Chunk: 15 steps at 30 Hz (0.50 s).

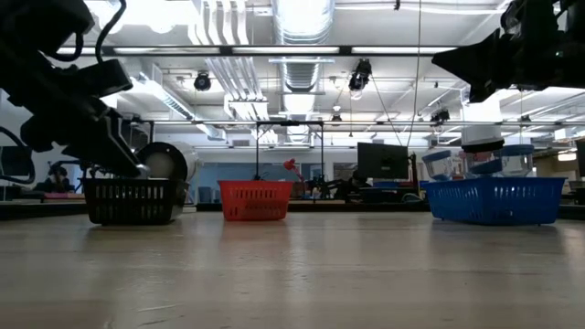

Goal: Pick & Place Office items
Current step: Put the light blue charger adapter into the black bin

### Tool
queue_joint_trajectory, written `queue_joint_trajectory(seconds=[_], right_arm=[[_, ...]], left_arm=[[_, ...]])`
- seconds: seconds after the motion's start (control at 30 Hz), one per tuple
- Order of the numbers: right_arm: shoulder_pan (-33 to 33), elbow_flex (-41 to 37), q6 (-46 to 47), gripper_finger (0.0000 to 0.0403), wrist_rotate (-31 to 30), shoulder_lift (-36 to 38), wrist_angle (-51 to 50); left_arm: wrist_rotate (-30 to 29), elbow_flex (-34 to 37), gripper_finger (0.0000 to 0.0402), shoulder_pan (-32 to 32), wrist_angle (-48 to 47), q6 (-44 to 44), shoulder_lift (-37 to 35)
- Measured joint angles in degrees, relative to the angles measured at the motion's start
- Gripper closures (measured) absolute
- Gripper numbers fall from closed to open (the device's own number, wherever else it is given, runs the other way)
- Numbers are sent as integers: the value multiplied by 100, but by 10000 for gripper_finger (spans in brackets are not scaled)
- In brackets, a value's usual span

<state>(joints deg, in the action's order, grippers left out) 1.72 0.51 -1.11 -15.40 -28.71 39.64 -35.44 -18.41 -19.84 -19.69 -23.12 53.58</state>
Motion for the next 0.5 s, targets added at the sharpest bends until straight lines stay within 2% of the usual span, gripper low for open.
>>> queue_joint_trajectory(seconds=[0.5], right_arm=[[2, 0, 70, 394, 19, 0, -24]], left_arm=[[159, -26, 248, 122, 1, -71, 0]])
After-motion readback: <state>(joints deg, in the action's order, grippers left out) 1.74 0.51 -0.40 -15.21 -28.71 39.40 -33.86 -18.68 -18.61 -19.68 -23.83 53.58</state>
